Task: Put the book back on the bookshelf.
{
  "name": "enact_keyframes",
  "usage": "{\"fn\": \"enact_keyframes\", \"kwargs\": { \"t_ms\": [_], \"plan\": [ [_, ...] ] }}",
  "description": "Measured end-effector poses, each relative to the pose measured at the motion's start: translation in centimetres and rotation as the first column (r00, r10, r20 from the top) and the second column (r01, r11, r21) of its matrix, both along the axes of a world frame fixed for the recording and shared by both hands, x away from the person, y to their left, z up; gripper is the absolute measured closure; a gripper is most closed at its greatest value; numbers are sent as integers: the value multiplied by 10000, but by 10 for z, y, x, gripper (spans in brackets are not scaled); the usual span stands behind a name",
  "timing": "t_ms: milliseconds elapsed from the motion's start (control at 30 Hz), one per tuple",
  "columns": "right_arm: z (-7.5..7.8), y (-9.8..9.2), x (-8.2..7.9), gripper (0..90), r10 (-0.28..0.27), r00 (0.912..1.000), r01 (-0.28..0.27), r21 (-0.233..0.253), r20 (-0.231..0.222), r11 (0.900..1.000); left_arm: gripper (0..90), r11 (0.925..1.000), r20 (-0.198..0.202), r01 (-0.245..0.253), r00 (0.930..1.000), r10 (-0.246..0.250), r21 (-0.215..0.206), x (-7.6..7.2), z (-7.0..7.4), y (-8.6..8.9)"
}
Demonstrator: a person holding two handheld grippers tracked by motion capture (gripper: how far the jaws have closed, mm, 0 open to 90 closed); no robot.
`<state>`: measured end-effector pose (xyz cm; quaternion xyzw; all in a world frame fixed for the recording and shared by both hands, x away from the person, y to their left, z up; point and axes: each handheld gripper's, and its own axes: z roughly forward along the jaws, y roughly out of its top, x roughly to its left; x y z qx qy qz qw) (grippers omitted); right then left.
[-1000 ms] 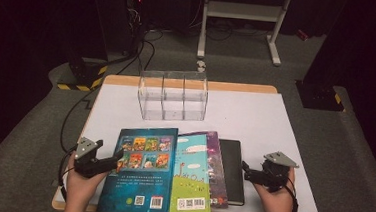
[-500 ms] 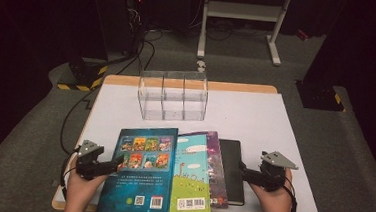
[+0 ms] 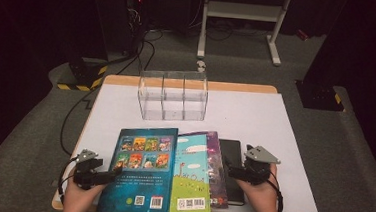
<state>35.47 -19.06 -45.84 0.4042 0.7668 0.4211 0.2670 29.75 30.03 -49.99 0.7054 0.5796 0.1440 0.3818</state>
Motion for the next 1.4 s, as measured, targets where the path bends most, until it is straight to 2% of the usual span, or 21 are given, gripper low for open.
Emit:
{"fn": "enact_keyframes", "kwargs": {
  "t_ms": [67,133,267,367,400,433,500,700,1033,1133,1300,1400],
  "plan": [
    [0,2,0,121,61,10000,-61,-65,46,10000,107,10000,-75,22,10000,-22,8,0,-2,0],
    [0,8,0,173,665,9975,-661,149,-255,9977,103,10000,21,4,10000,-4,-31,-1,-3,0],
    [1,14,0,154,918,9951,-906,326,-367,9954,97,10000,252,66,9997,-65,-24,-4,-5,-1],
    [1,18,-1,145,1057,9935,-1038,466,-414,9935,165,9998,265,141,9996,-137,-129,-6,-4,-2],
    [1,22,-1,139,1133,9926,-1113,473,-430,9927,172,9991,268,339,9991,-332,-247,-7,-4,-2],
    [1,23,-1,140,1155,9923,-1134,461,-440,9925,176,9976,293,556,9981,-544,-415,-7,-5,-4],
    [0,24,-1,140,1183,9920,-1162,466,-452,9921,193,9968,278,655,9975,-643,-460,-7,-5,-7],
    [-4,23,-1,144,1171,9907,-1133,563,-689,9920,185,9973,170,626,9979,-620,-389,-6,-3,-8],
    [-3,22,-3,170,1022,9934,-984,705,-519,9926,190,9974,119,638,9979,-635,-337,-5,-2,-13],
    [0,20,-4,170,1054,9922,-983,1023,-660,9899,192,9969,125,715,9974,-711,-326,-5,-1,-16],
    [1,22,-7,146,1141,9926,-1101,878,-422,9900,192,9960,228,820,9964,-813,-344,-3,-1,-24],
    [1,22,-9,148,1156,9921,-1107,928,-496,9895,192,9948,294,960,9950,-950,-355,-2,0,-32]
  ]
}}
